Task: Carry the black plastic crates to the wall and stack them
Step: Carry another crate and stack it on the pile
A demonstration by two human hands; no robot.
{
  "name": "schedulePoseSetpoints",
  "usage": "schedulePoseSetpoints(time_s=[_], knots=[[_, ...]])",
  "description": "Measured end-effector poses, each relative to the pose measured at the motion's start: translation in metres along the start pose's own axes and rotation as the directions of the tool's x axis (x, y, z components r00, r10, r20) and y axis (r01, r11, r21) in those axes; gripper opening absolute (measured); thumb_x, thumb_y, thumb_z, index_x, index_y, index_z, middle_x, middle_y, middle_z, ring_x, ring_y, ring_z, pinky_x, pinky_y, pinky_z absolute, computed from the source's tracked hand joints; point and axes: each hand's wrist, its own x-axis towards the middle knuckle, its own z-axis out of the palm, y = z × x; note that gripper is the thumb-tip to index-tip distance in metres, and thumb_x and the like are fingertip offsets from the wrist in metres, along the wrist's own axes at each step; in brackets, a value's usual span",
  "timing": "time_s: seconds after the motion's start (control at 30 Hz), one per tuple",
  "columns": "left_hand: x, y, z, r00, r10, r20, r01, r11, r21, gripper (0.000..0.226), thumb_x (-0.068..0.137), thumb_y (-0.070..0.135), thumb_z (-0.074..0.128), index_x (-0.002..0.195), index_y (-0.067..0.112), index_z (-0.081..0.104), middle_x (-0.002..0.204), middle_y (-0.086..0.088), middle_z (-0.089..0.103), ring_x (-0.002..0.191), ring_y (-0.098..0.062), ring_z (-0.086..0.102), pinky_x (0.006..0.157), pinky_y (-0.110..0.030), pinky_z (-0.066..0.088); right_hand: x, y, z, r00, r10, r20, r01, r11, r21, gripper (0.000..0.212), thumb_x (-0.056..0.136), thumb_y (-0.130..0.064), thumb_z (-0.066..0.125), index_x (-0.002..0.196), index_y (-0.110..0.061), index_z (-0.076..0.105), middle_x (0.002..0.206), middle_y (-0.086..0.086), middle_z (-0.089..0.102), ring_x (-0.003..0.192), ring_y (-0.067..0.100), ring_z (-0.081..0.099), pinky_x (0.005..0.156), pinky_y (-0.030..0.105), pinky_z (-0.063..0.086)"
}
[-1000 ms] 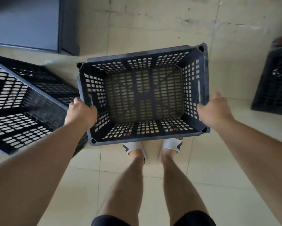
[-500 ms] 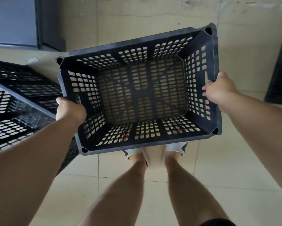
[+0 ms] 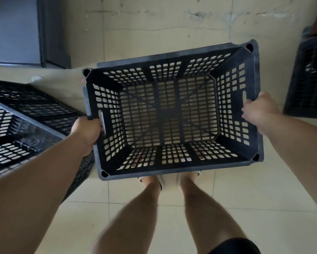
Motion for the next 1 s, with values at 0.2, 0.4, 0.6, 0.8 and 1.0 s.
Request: schedulePoseSetpoints(time_s=[0.2,0.4,0.6,0.8,1.0], knots=[[-0.055,0.007,-0.020,0.997,-0.039,0.074,0.048,0.991,-0.128,0.015,0.097,0.019,0.058,0.105,0.011,0.067,0.081,-0.008,0.068,0.067,-0.018,0.061,0.074,-0.038,0.057,-0.033,0.025,-0.054,0.997,0.071,0.000,-0.071,0.995,0.069,0.027,0.088,-0.040,0.047,0.108,-0.022,0.047,0.104,0.011,0.066,0.092,0.038,0.069,0.085,0.055,0.058],[-0.130,0.016,-0.079,0.998,0.040,0.051,-0.033,0.991,-0.133,0.015,0.096,0.021,0.058,0.101,0.010,0.067,0.072,-0.006,0.063,0.058,-0.018,0.055,0.068,-0.038,0.052,-0.108,0.015,-0.119,0.999,0.033,0.006,-0.033,0.997,0.077,0.025,0.088,-0.037,0.048,0.106,-0.020,0.051,0.102,0.014,0.068,0.092,0.040,0.069,0.085,0.054,0.059],[-0.208,0.028,-0.151,0.991,0.130,0.028,-0.125,0.982,-0.140,0.018,0.096,0.024,0.057,0.101,0.010,0.068,0.081,-0.008,0.067,0.070,-0.024,0.059,0.081,-0.047,0.057,-0.189,-0.004,-0.197,0.999,0.007,-0.034,-0.004,0.997,0.076,0.010,0.091,-0.021,0.050,0.100,-0.018,0.047,0.111,0.022,0.066,0.101,0.042,0.068,0.090,0.056,0.057],[-0.300,0.022,-0.232,0.982,0.191,-0.011,-0.189,0.961,-0.202,0.014,0.098,0.023,0.059,0.102,0.013,0.067,0.077,-0.003,0.069,0.070,-0.020,0.059,0.071,-0.039,0.053,-0.248,0.007,-0.259,0.999,-0.023,-0.045,0.026,0.998,0.063,0.017,0.085,-0.045,0.041,0.091,-0.029,0.041,0.100,0.016,0.068,0.085,0.041,0.070,0.077,0.062,0.059],[-0.381,-0.004,-0.288,0.973,0.198,-0.116,-0.223,0.940,-0.259,0.015,0.099,0.025,0.057,0.096,0.013,0.066,0.079,-0.005,0.070,0.065,-0.020,0.059,0.070,-0.036,0.052,-0.374,-0.046,-0.333,0.975,-0.204,-0.084,0.205,0.979,0.005,0.019,0.093,-0.016,0.049,0.109,-0.007,0.051,0.105,0.023,0.065,0.096,0.044,0.067,0.085,0.058,0.057]])
